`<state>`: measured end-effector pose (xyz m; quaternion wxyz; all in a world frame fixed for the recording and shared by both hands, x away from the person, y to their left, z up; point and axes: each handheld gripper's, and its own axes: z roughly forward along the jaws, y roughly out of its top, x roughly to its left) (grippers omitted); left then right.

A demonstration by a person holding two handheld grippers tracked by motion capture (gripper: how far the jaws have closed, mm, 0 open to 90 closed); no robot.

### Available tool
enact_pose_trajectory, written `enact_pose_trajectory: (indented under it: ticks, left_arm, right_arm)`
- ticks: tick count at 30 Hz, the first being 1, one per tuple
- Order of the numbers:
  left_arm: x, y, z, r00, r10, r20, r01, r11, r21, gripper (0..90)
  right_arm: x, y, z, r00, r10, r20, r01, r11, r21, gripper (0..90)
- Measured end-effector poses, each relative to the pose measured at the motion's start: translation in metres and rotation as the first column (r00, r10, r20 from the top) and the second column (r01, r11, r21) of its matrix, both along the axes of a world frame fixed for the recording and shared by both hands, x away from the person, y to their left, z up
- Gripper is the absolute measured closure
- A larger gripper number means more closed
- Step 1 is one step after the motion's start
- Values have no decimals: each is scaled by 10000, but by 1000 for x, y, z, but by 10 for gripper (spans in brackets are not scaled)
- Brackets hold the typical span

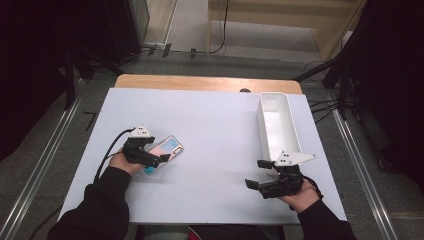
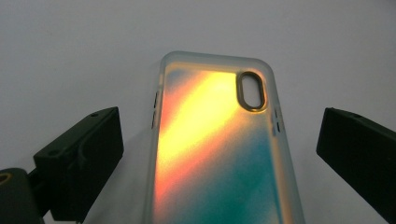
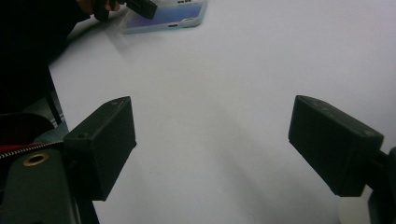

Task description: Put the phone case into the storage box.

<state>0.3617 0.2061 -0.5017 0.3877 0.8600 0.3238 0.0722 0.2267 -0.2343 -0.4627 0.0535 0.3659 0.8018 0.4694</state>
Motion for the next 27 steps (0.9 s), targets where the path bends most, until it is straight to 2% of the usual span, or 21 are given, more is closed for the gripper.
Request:
enact_pose_trajectory:
  ticks: [2,9,13,15,17,25,27]
  left_arm:
    - [0,-1,-3,9999,-52,-103,54,9998,176,4]
    - [-3,-5,-5,9996,-163,230,145,9971,740,3]
    - [-5,-9,-6,9985,-201,500,141,9930,1175,3]
    - [-6,-10,-7,9981,-185,583,110,9921,1253,3]
    - [-7,-13,-7,9973,-212,701,100,9877,1559,3]
    - [-8,-13,-7,9972,-167,728,51,9877,1564,4]
    - [-8,-12,-7,9968,-86,794,-39,9877,1562,29]
  right_arm:
    - [0,0,0,10000,-11,13,11,10000,-4,136]
    - [0,1,0,10000,-27,-58,27,10000,-50,136]
    - [0,1,0,10000,6,-39,-6,10000,-92,136]
    - [0,1,0,10000,0,-45,-1,9999,-128,136]
    - [0,1,0,10000,12,-64,-13,9999,-127,136]
    - [-1,1,-1,10000,71,-29,-72,9999,-129,136]
    - [-1,1,-1,10000,71,-22,-71,9999,-140,136]
